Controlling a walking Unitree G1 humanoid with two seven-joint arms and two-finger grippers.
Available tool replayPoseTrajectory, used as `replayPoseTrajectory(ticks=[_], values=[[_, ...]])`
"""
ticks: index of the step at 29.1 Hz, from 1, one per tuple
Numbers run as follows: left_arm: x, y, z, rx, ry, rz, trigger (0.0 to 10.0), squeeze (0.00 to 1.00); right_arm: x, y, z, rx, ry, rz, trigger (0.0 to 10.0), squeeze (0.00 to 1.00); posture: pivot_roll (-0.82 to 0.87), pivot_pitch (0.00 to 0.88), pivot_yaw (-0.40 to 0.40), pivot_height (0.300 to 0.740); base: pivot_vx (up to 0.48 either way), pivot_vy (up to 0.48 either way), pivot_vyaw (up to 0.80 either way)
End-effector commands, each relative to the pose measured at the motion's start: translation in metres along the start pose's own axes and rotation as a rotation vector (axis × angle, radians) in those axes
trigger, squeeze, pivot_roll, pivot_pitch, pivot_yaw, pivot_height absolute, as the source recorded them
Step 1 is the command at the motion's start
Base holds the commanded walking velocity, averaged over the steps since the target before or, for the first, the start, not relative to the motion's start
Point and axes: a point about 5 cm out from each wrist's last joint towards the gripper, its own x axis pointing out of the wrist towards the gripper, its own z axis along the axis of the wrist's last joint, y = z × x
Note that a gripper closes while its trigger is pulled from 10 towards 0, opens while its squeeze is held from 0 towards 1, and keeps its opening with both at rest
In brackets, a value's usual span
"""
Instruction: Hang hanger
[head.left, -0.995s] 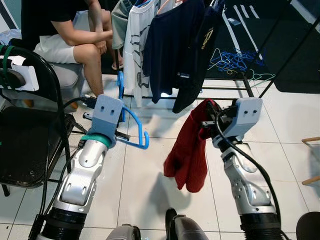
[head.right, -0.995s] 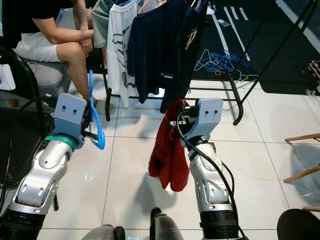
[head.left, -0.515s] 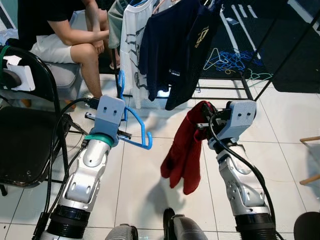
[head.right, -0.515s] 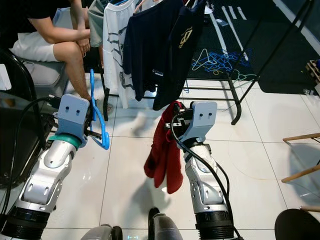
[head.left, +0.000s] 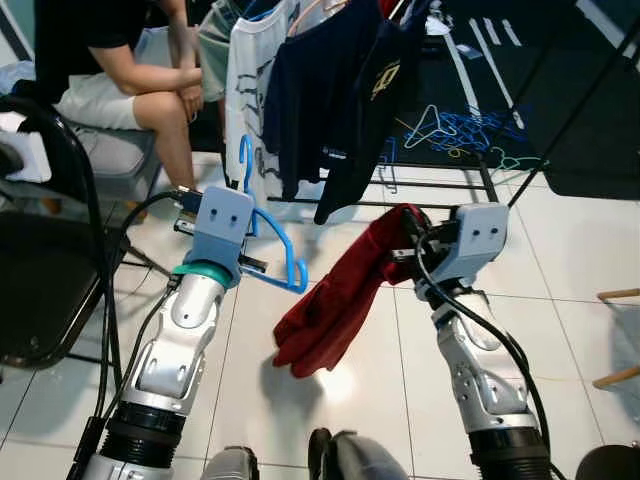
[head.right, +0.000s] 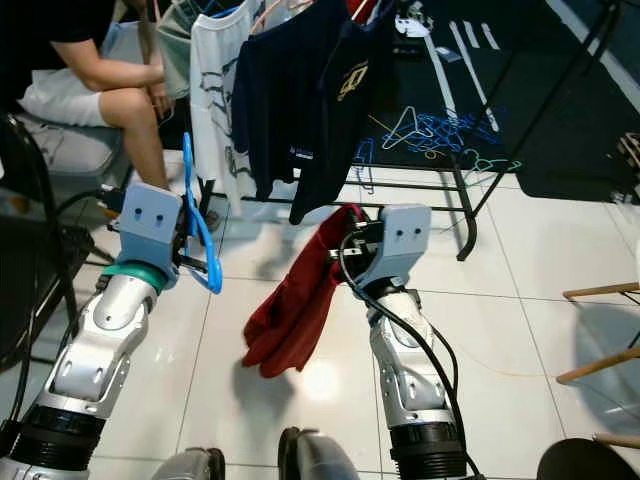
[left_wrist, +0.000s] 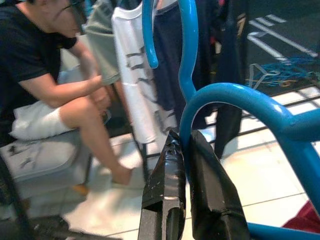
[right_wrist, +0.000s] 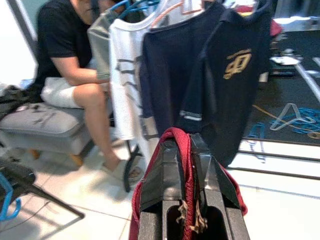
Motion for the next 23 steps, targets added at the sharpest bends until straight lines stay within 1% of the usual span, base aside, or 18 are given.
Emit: replayPoseTrajectory(ticks=[1, 5, 13, 23], values=[[-0.0017, -0.0022, -0.0055, 0.007, 0.015, -0.001, 10.0, 0.0, -0.0014, -0.0036, 0.0003, -0.014, -0.008, -0.008, 10.0, 0.0, -0.11, 0.085, 0.019, 0.74, 0.0, -0.255, 0.0], [-0.001, -0.0021, -0.0056, 0.013, 0.013, 0.003, 10.0, 0.0, -0.0012, -0.0031, 0.0001, -0.014, -0.011, -0.006, 10.0, 0.0, -0.11, 0.086, 0.019, 0.74, 0.0, -0.255, 0.0], [0.0009, -0.001, -0.0062, 0.01, 0.018, 0.01, 10.0, 0.0, -0.0012, -0.0026, 0.0, -0.013, -0.013, -0.008, 10.0, 0.0, -0.11, 0.085, 0.022, 0.74, 0.0, -0.361, 0.0], [0.0024, -0.0005, -0.0058, 0.012, 0.012, 0.014, 10.0, 0.0, -0.0013, -0.0031, -0.0007, -0.014, -0.013, -0.009, 10.0, 0.0, -0.11, 0.084, 0.025, 0.74, 0.0, -0.283, 0.0]])
